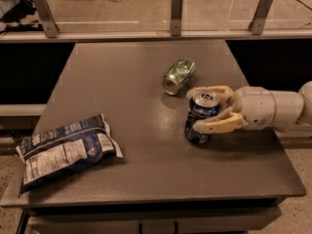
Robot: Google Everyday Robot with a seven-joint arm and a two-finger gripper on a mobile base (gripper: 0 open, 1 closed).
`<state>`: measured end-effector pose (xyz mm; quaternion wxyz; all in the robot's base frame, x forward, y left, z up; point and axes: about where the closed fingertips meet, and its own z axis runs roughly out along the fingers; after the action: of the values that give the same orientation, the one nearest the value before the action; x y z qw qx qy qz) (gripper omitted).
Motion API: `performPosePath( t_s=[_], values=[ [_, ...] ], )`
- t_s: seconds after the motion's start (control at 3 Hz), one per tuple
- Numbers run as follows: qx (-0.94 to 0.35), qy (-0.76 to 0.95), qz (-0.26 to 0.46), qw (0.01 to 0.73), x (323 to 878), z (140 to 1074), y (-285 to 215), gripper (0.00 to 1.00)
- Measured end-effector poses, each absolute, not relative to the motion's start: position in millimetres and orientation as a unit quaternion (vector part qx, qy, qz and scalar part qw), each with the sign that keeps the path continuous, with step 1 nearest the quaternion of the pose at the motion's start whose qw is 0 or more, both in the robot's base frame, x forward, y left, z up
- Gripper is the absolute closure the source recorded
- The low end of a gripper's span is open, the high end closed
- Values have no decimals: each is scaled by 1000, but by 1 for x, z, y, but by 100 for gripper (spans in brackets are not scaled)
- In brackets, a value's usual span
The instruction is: Place pepsi can upright
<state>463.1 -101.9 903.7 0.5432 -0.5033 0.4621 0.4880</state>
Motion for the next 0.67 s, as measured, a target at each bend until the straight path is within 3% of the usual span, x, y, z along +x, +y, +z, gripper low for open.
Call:
performPosePath(
  t_s=[0.33,0.67],
  values=[
    [-510,471,474,542,464,903,-105,0],
    [-503,507,428,554,467,899,-137,0]
  ],
)
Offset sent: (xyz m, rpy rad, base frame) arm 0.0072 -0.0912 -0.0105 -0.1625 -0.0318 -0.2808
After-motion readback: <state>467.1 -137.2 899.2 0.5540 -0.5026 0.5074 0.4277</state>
